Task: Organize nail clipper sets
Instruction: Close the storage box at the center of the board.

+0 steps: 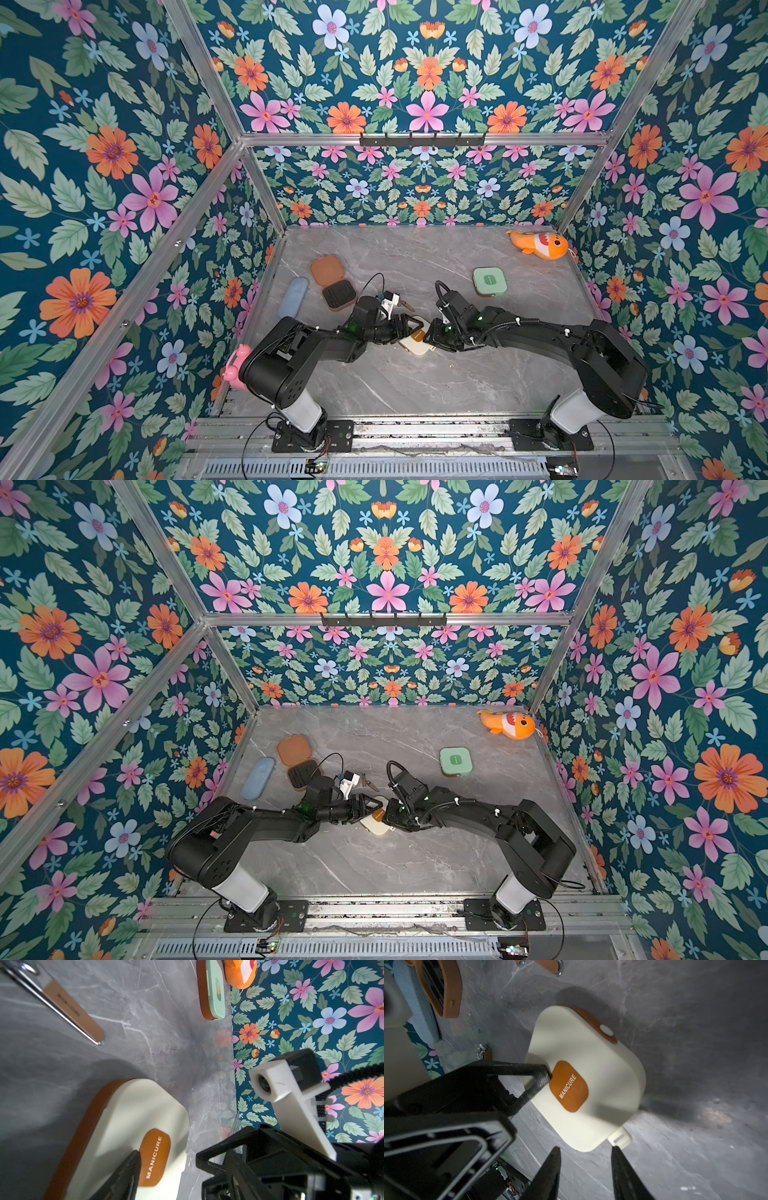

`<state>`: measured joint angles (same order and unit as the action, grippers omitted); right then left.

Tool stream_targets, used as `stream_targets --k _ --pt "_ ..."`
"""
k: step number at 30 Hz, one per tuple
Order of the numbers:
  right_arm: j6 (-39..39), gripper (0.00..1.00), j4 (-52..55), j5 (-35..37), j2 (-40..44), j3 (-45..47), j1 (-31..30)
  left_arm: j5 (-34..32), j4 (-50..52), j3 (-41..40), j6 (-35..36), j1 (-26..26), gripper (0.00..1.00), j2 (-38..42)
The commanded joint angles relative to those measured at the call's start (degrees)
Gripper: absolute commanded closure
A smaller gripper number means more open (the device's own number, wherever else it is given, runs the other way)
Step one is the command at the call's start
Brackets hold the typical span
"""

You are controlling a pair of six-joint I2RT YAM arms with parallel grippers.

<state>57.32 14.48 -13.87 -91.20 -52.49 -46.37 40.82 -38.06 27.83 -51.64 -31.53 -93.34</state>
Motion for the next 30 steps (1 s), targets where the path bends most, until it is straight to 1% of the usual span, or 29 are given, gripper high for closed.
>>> stream_targets --k 1,9,14,16,19,21,22,24,27,30 --pt "2.09 0.58 -0.72 0.6 -0.12 0.62 -0.3 -4.57 8.49 0.02 1.18 0.07 0.32 -0.43" --pt "2.62 0.59 -2.02 0.32 -1.85 1.21 -0.25 -4.67 9.86 0.89 1.61 0.08 0.32 0.55" --pt "2.91 0.59 -3.15 0.24 -3.29 0.9 -0.34 -5.16 14.77 3.07 3.41 0.2 0.32 3.72" --pt "2.89 0.59 -3.15 0.37 -3.3 0.79 -0.3 -6.18 19.6 5.11 5.67 0.24 0.32 5.6" --pt "3.04 0.59 -3.07 0.59 -3.29 0.89 -0.24 -9.38 29.83 9.69 11.24 0.34 0.31 7.25" --pt "3.06 0.59 -3.1 0.77 -3.33 0.87 -0.3 -11.89 36.36 13.08 15.68 0.5 0.3 6.45" --pt "2.98 0.59 -3.19 0.77 -5.25 0.85 -0.3 -13.16 39.19 14.74 17.92 0.59 0.3 5.67" --pt "2.89 0.59 -3.08 0.68 -5.57 0.62 -0.29 -15.19 43.32 17.53 21.2 0.76 0.3 3.7" --pt "2.86 0.59 -2.73 0.99 -5.92 0.38 -0.3 -15.86 45.6 19.99 23.93 0.77 0.3 1.01" --pt "2.8 0.59 -2.44 1.55 -6.04 0.63 -0.3 -14.34 44.26 20.72 24.73 0.77 0.3 -0.89"
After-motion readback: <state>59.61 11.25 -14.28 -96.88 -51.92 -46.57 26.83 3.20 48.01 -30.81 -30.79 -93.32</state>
